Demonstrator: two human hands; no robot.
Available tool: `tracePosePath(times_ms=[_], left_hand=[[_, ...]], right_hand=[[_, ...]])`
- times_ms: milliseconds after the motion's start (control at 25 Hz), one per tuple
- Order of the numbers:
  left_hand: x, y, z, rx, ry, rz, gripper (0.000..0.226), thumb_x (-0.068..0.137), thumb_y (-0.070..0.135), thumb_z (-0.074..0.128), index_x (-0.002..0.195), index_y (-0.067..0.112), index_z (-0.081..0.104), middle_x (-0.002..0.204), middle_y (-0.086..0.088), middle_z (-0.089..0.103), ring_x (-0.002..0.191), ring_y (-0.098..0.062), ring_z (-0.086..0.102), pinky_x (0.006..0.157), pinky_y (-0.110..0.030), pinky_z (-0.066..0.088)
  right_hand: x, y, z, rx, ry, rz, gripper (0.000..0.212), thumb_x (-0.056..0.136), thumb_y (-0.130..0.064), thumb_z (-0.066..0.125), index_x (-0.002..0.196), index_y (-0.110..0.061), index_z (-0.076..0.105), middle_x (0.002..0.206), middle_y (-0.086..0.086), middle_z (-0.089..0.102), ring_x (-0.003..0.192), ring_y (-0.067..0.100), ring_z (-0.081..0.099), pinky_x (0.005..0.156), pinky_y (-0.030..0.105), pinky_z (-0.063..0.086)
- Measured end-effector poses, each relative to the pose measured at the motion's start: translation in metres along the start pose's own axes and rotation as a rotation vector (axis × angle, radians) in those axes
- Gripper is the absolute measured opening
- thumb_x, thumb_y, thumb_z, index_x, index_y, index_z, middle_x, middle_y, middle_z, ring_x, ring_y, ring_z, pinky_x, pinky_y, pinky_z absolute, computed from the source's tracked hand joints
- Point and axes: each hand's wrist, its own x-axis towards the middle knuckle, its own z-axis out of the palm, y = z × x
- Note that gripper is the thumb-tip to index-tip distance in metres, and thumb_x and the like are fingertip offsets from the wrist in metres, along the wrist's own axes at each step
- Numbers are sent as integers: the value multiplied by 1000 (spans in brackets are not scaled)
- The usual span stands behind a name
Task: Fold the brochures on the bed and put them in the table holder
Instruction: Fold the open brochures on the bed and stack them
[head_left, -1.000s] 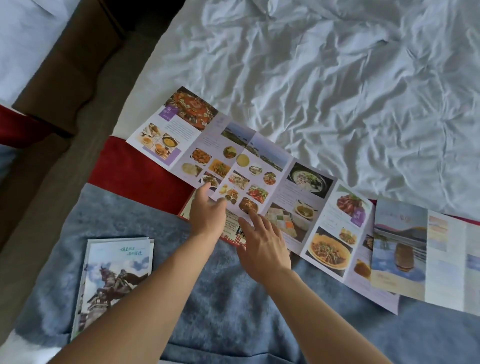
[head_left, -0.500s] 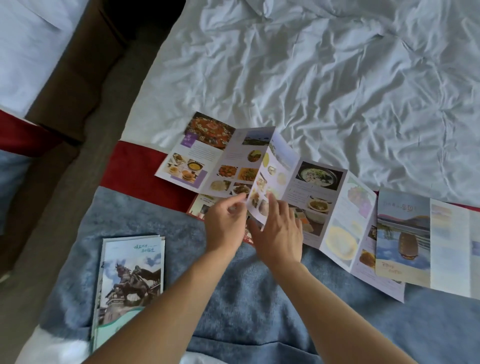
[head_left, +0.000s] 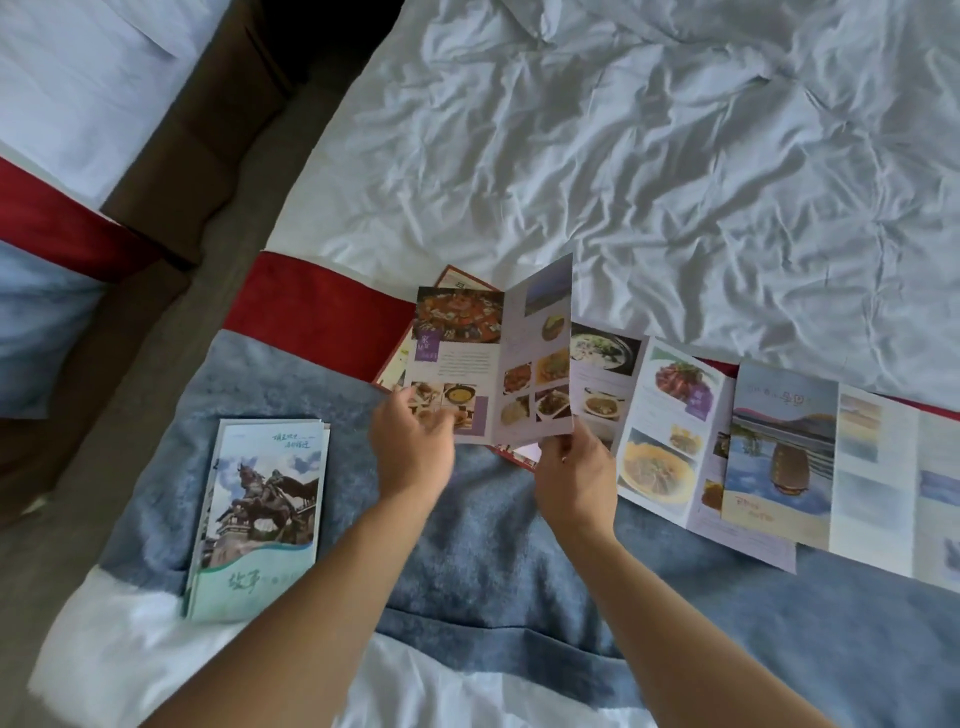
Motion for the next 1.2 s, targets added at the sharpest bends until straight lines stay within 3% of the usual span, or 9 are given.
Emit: tracePosePath(times_ms=[80,160,400,560,720,840,960,1080,1200], left_hand=[[3,-18,0,28,-68,-199,61,92,34,66,145,14,43,144,-9,48,131,-30,48,102,-44,46],[-2,-31,3,-17,-109,-355,73,93,37,65,152,13,31,156,-11,37,140,-34,39,110,-50,38],[-16,-36,20,-73,-130,-355,62,91,30,67,145,11,43,137,-10,58,111,-26,59,86,-37,46],[-27,-16,29,-96,-15,-222,21,89,19,66,109,23,65,110,-2,71,78,-7,60,59,-23,43],[-44,11,36,-95,-185,59,12,90,32,56,85,27,65,85,8,70,71,-4,64,52,-18,42],[-63,26,47,-204,-351,165,32,84,60,52,95,34,66,89,15,70,82,5,64,64,-9,47],[-76,25,64,-126,-514,281,64,80,71,53,125,26,62,122,6,66,112,-9,62,94,-28,51],[-79,21,74,-115,-642,284,51,92,58,38,122,27,66,121,7,66,114,-7,61,96,-35,51],[-77,10,82,-5,-658,327,39,102,41,36,110,25,70,114,10,65,106,4,57,95,-32,48]], right_hand=[[-8,13,-8,39,10,6,17,93,-16,44,87,-23,59,80,-8,65,70,14,57,54,31,45],[-13,27,-16,80,35,29,16,92,-15,44,86,-21,58,78,-8,65,68,11,57,52,31,45],[-11,57,-38,106,30,102,17,91,-12,48,90,-19,63,80,-7,70,71,16,65,59,38,57],[-16,57,-43,72,41,19,18,91,-17,45,84,-22,60,81,-10,68,70,13,62,57,39,56],[-23,55,-41,5,8,-108,18,97,-17,45,91,-18,63,94,-7,62,78,15,57,58,38,53],[-28,51,-37,-47,-43,-177,17,96,-19,46,104,-19,61,119,-9,57,93,18,60,62,35,52],[-31,48,-39,-9,-103,-266,34,91,-22,50,125,-25,56,136,-12,53,111,12,59,73,36,56],[-30,51,-45,130,-66,-159,38,88,-40,52,126,-34,54,116,-19,65,101,-1,63,76,31,56],[-18,61,-52,181,40,53,35,91,-52,57,122,-36,57,82,-20,68,74,-7,64,62,20,50]])
